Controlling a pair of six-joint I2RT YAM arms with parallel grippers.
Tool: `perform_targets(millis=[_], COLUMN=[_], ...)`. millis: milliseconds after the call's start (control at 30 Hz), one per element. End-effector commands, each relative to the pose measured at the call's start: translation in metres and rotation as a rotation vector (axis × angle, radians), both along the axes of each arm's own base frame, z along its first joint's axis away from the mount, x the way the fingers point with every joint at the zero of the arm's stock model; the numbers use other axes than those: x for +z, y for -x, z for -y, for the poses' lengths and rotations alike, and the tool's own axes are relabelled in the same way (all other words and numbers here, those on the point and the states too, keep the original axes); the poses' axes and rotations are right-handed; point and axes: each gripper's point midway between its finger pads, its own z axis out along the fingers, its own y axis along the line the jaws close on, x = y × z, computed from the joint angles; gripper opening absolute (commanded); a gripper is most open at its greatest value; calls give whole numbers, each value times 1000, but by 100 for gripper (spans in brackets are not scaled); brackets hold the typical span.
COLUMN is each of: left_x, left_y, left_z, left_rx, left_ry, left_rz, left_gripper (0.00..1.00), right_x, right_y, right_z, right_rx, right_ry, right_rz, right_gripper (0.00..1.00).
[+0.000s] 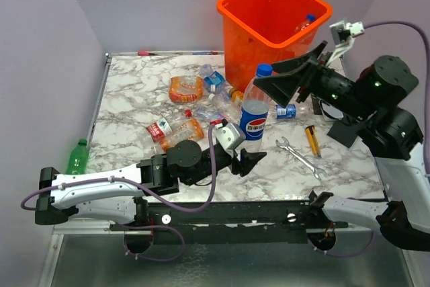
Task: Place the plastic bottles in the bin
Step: Place the plastic bottle in the trash bin.
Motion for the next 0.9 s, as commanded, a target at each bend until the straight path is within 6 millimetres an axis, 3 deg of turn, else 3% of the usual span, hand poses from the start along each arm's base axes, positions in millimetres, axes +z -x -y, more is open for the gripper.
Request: perform_targets(millis=[0,167,267,367,433,467,567,600,700,867], left_x=[-3,-5,-5,-3,-2,-1,4,7,13,11], left_y=[0,2,2,1,0,-1,-3,-5,-12,-25], left_z=[-1,0,0,-1,-2,-3,-10,-14,-34,-87], left_rx=[3,-6,-7,-3,7,13,35,51,116,258], left_ry=[-20,-28,-30,-24,-18,-14,14,29,70,144], left_rz=[7,4,3,3,-2,-5,-12,-14,-27,-73], left_gripper=[8,8,8,8,18,37,94,98,99,99], right_x=[-15,-12,-14,-20,-23,-25,-22,-19,-5,40], right_y=[-12,-12,-12,-9,-8,-9,-12,-14,-27,-62], right_z=[-5,-16,-21,-23,-22,-21,-14,-10,6,59], right_rx=[-23,22,49,69,73,63,18,-7,-128,-482], right_ry=[50,42,55,73,81,87,89,87,76,-15], right_rz=[-38,-29,-37,-51,-55,-61,-58,-53,-16,101], right_gripper=[94,81,61,33,8,1,0,0,1,0])
